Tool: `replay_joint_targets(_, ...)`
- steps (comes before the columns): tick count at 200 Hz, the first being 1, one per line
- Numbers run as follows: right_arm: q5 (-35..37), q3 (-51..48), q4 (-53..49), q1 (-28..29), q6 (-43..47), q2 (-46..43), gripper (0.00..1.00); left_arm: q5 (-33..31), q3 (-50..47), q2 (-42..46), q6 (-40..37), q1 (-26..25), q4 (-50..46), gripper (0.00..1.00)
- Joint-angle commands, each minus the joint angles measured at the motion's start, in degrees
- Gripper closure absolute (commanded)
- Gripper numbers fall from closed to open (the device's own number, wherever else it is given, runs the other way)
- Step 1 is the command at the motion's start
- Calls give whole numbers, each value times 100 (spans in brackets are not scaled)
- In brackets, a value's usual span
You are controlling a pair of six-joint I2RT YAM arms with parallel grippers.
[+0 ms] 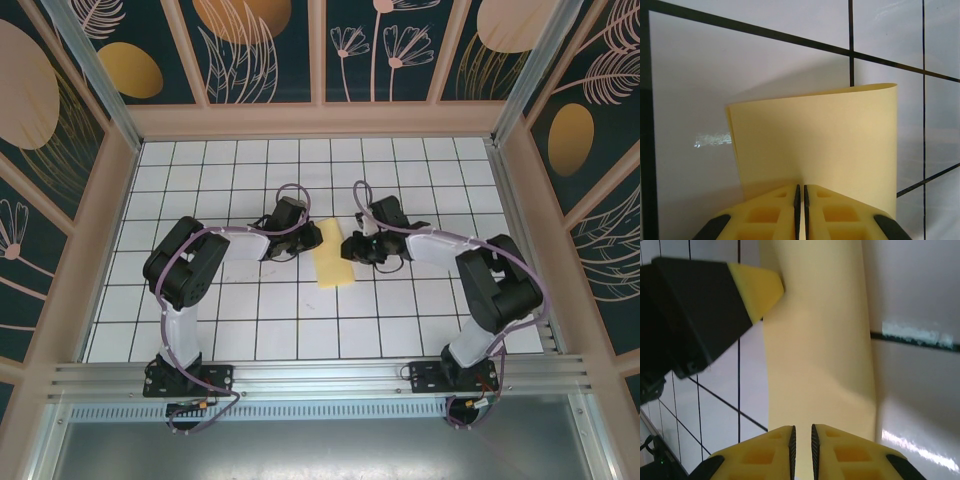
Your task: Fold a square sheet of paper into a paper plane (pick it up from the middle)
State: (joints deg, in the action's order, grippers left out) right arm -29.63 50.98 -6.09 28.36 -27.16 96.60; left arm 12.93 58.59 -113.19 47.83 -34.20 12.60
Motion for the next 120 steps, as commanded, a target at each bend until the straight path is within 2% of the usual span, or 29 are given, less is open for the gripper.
replay_joint_targets(1,210,428,272,-66,-171,457,81,-228,-109,-319,-90,-34,-461,84)
replay_joint_targets(59,-67,919,775,-308,-269,1330,84,-187,-94,-351,-99,-29,-469,85)
replay_joint_targets(120,423,805,706,-506,-413,1464,84,-194,-112,-357,-120,-32,-495,85)
